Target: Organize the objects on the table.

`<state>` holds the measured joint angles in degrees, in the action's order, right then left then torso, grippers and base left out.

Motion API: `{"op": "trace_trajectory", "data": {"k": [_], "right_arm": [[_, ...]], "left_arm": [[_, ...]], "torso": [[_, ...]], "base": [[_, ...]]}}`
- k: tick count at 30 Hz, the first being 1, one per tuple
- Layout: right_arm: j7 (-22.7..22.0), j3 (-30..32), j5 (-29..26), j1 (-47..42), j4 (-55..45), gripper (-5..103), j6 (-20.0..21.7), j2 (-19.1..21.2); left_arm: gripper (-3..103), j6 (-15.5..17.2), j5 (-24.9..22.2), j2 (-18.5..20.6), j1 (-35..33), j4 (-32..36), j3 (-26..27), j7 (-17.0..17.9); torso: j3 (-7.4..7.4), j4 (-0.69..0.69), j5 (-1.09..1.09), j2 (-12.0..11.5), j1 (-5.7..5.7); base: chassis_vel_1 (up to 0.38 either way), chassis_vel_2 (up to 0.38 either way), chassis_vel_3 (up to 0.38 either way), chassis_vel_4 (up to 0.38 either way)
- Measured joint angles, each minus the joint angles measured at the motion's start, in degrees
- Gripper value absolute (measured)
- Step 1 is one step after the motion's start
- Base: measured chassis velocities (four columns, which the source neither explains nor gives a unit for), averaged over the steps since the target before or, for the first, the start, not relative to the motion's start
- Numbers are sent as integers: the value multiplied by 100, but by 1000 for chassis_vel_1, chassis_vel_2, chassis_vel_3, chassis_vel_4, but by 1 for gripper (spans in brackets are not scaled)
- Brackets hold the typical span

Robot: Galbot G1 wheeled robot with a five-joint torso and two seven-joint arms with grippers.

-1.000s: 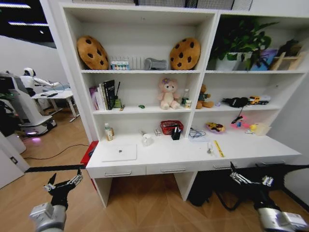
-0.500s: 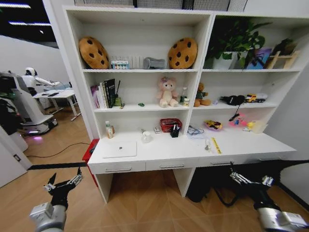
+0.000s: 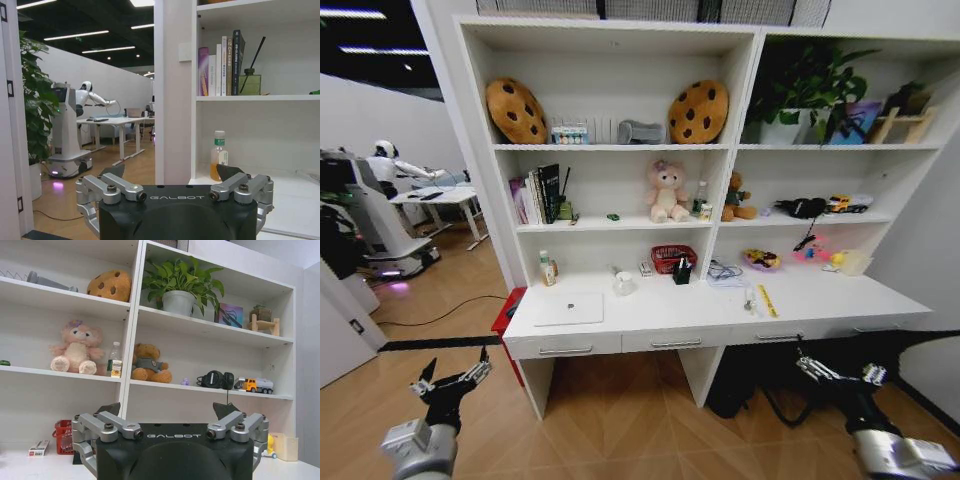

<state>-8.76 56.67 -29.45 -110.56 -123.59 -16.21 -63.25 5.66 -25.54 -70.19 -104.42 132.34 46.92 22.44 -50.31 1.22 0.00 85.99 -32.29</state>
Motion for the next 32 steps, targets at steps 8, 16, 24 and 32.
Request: {"op": "trace_trajectory", "data": {"k": [8, 16, 24, 32], "right_arm": [[0, 0, 0, 0, 0, 100, 0, 0], [0, 0, 0, 0, 0, 100, 0, 0], [0, 0, 0, 0, 0, 100, 0, 0], [0, 0, 0, 0, 0, 100, 0, 0]], "left_arm": [[100, 0, 0, 0, 0, 0, 0, 0], [100, 0, 0, 0, 0, 0, 0, 0], [100, 0, 0, 0, 0, 0, 0, 0], [100, 0, 0, 0, 0, 0, 0, 0]], "torso": [[0, 0, 0, 0, 0], [0, 0, 0, 0, 0], [0, 0, 0, 0, 0], [0, 0, 0, 0, 0]], "base": [[0, 0, 0, 0], [0, 0, 0, 0], [0, 0, 0, 0], [0, 0, 0, 0]]}}
